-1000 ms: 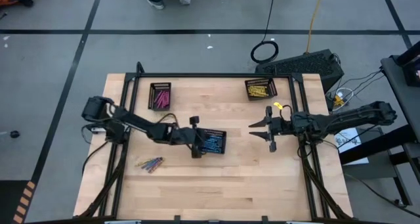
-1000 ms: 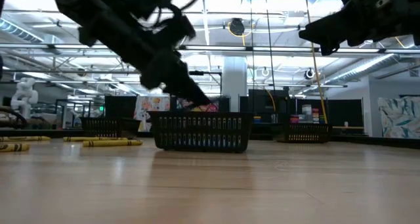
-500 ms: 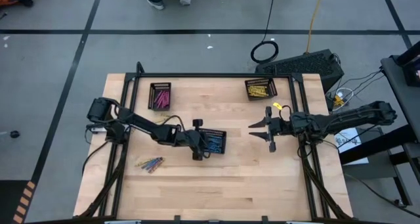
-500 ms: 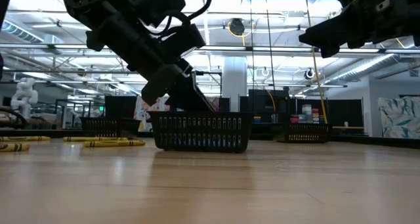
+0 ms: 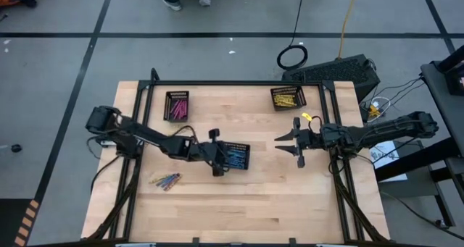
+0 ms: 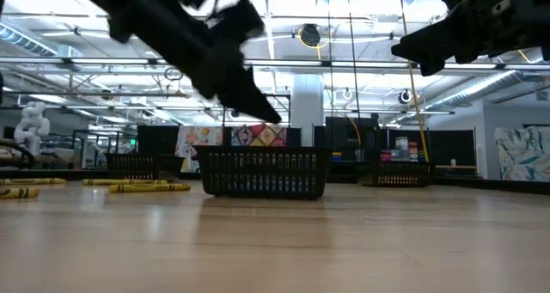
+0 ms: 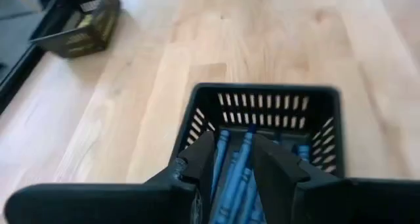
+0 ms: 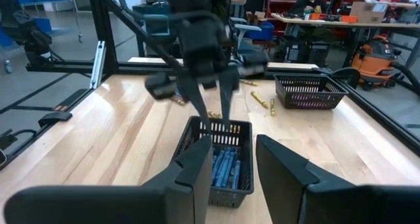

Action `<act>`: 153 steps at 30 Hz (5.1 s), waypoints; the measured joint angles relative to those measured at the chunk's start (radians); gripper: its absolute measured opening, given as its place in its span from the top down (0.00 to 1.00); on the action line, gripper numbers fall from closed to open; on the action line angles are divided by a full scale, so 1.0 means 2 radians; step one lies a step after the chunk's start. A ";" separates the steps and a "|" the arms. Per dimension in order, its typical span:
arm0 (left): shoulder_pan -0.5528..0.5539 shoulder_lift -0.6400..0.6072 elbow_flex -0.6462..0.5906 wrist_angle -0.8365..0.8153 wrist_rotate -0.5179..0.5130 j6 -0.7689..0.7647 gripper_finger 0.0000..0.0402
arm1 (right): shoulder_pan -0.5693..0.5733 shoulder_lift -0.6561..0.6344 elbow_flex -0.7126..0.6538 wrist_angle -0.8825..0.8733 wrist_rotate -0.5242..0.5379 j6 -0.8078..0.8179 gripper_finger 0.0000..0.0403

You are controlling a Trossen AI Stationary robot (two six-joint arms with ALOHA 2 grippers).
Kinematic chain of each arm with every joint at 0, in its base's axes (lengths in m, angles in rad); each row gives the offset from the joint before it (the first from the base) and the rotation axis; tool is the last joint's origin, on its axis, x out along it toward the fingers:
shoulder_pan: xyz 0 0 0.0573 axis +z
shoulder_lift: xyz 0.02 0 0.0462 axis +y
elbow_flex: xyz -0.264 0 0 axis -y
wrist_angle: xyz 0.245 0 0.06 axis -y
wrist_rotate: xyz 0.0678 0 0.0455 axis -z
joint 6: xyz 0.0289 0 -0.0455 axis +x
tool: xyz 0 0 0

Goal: Sort crayons
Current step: Put the yellow crayon into the top right black bin

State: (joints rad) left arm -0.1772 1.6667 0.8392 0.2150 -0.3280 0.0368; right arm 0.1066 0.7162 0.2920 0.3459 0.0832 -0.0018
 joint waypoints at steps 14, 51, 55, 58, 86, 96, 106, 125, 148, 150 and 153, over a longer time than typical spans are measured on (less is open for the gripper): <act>-0.140 -0.107 0.002 -0.378 -0.173 -0.329 0.75 | 0.000 0.030 0.000 0.014 0.024 0.035 0.74; -0.173 -0.107 -0.185 0.203 -0.208 -0.175 0.75 | 0.000 0.189 0.000 0.204 0.022 0.061 0.74; -0.097 -0.107 -0.185 0.253 -0.100 -0.081 0.75 | 0.000 0.189 0.000 0.205 0.022 0.061 0.74; -0.043 -0.117 -0.186 0.217 -0.064 -0.063 0.75 | 0.000 0.189 0.000 0.205 0.022 0.064 0.74; -0.159 -0.246 -0.186 -0.227 -0.166 -0.442 0.85 | 0.000 0.189 0.000 0.205 0.023 0.073 0.74; -0.146 -0.210 -0.186 -0.147 -0.179 -0.419 0.88 | 0.000 0.189 0.000 0.207 0.023 0.070 0.74; -0.176 -0.175 -0.186 -0.203 -0.113 -0.419 0.66 | 0.000 0.189 0.000 0.207 0.023 0.064 0.74; -0.182 -0.062 -0.184 -0.196 -0.177 -0.560 0.73 | 0.000 0.189 0.000 0.207 0.023 0.064 0.74; -0.267 -0.218 -0.186 -0.399 -0.289 -0.674 0.99 | 0.000 0.189 0.000 0.207 0.023 0.070 0.74; -0.267 -0.232 -0.186 -0.365 -0.353 -0.628 0.99 | -0.010 0.189 0.002 0.204 0.023 0.062 0.74; -0.249 -0.252 -0.186 -0.292 -0.407 -0.533 1.00 | -0.035 0.198 0.021 0.205 0.021 0.043 0.74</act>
State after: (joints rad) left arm -0.6755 1.1627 0.4667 -0.3683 -1.1425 -1.0287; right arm 0.0371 1.1127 0.3344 0.7562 0.1259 0.0846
